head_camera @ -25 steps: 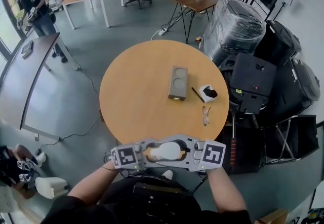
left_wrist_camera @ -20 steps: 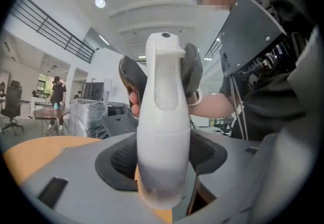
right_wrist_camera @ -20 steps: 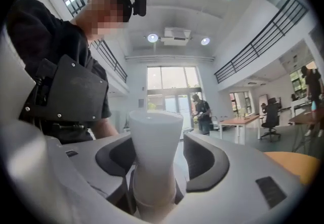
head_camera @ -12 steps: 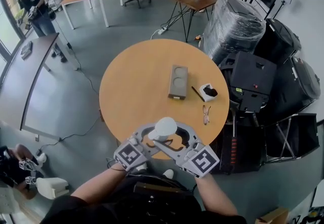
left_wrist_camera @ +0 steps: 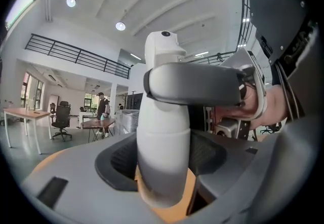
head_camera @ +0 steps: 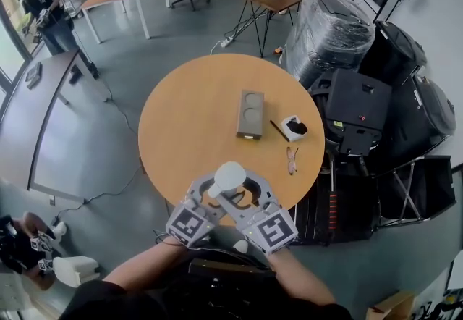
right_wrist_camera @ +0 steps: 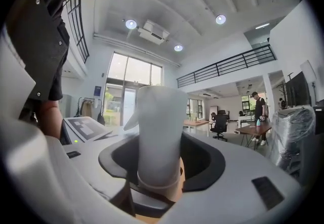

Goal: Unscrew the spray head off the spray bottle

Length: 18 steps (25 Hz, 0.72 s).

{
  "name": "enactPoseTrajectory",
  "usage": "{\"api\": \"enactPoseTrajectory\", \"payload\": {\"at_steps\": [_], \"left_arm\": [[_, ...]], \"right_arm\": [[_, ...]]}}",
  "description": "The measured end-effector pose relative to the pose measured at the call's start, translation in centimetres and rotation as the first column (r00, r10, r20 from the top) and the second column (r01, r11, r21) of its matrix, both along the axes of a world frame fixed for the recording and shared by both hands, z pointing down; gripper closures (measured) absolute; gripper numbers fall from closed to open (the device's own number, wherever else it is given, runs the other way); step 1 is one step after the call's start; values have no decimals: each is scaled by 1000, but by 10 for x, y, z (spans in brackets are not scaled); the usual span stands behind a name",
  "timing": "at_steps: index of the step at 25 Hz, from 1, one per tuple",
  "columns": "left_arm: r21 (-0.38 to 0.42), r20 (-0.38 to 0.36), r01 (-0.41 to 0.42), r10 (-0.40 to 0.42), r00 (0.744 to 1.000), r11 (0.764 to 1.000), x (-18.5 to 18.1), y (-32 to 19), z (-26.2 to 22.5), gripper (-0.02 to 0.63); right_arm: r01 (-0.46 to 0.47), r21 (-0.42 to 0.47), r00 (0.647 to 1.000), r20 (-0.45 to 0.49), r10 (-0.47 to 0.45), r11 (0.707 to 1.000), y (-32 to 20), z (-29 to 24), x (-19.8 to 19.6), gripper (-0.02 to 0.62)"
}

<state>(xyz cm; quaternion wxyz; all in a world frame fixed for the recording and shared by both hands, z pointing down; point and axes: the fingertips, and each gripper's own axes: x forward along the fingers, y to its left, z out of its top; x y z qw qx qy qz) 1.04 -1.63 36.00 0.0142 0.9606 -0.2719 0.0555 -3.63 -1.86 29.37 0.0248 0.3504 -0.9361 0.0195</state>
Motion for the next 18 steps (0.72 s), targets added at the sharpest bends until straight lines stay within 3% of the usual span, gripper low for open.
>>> {"api": "enactPoseTrajectory", "payload": {"at_steps": [8,11,15,18], "left_arm": [[-18,-43,-152,151,988,988,-1,22,-5,302],[-18,-51,-264,263,963,964,-1,36,-6,302],[-10,-42,-426,426,904,904,-2,62,-8,302],[-25,-61,-427,425,903,904,-3,64,-13,302]], "right_arm": [[158,-3,987,22,-158,987,20,-4,-10,353],[269,-15,963,37,-268,963,33,-5,-13,354],[447,4,892,72,-446,894,59,-11,-17,351],[449,4,891,66,-448,893,60,-12,-15,346]]}}
